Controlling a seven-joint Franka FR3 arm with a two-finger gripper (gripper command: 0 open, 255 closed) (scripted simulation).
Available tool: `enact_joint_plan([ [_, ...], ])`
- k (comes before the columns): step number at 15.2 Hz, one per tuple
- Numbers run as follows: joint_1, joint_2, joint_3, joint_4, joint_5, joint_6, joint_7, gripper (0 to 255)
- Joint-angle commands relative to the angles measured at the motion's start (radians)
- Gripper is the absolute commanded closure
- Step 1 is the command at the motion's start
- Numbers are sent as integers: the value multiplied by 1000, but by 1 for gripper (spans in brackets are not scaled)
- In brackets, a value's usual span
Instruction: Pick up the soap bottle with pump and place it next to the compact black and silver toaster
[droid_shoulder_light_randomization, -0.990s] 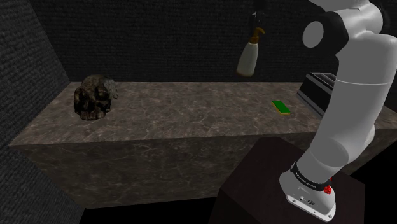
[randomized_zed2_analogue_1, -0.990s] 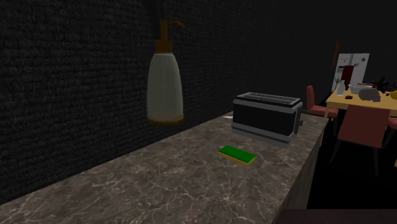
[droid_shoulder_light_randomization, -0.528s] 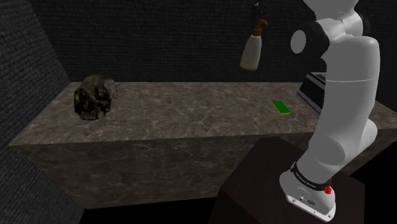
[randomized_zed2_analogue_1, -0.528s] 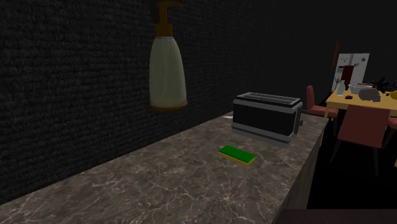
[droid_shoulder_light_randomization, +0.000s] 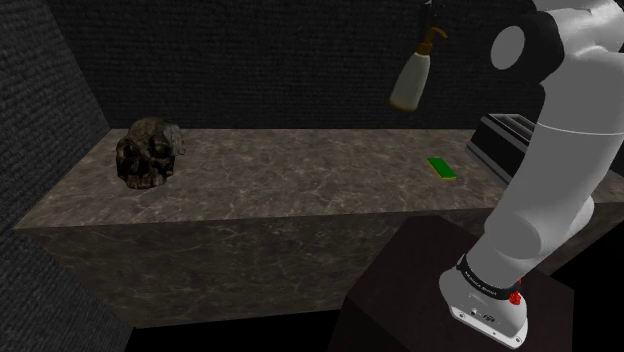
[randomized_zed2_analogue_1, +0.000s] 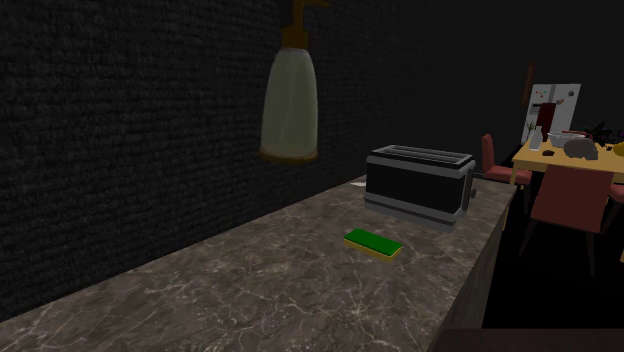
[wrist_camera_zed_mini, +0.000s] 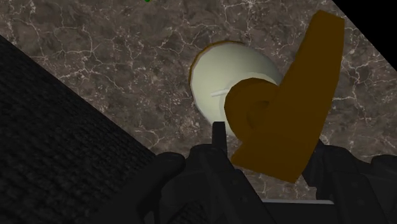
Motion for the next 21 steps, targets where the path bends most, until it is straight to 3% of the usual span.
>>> enact_joint_plan([
  [1, -7, -60, -12, -76, -22, 18, -33, 255],
  [10, -67, -258, -75, -289, -106, 47, -189, 255],
  [21, -173, -356, -195, -345, -173, 22, -434, 255],
])
